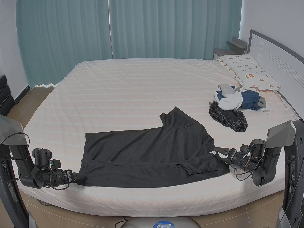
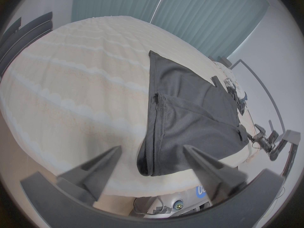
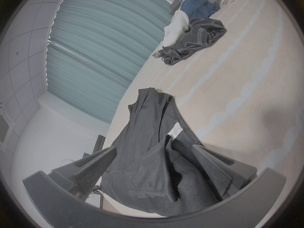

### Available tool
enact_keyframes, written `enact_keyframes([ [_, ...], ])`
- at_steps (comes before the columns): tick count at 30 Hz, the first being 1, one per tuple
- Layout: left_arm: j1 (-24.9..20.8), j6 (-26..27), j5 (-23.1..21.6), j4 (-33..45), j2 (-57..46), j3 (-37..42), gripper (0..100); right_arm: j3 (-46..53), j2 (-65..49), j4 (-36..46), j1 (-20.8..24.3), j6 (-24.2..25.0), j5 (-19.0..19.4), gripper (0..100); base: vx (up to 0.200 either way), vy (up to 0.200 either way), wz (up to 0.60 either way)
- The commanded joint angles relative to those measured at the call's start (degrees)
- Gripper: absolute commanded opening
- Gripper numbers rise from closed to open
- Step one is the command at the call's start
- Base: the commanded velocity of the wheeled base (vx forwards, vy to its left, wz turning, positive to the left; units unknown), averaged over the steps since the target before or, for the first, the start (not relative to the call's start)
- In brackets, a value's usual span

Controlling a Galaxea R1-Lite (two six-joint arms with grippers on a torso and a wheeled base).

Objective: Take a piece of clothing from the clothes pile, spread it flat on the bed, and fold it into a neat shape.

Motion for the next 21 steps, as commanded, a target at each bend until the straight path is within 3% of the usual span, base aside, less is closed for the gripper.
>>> enact_keyframes([
  [1, 0.2, -1.9, -0.1, -0.1, -0.8, -1.1, 100, 0.0, -0.4, -0.8, -0.3, 0.0, 0.0, 100, 0.0, 0.0, 0.0],
  [8, 0.2, -11.5, -0.3, -0.5, -3.4, -3.5, 100, -0.4, -1.3, -0.8, -2.3, 0.2, 0.0, 100, 0.0, 0.0, 0.0],
  [18, 0.2, -12.4, -0.2, -0.7, -2.7, -4.3, 100, -0.2, -1.8, -0.8, -3.8, 0.4, 0.1, 100, 0.18, 0.0, 0.0],
  [21, 0.4, -12.6, 0.3, -0.6, -2.4, -5.5, 100, -0.3, -1.6, -0.8, -3.8, 0.4, 0.2, 100, 0.0, 0.0, 0.0],
])
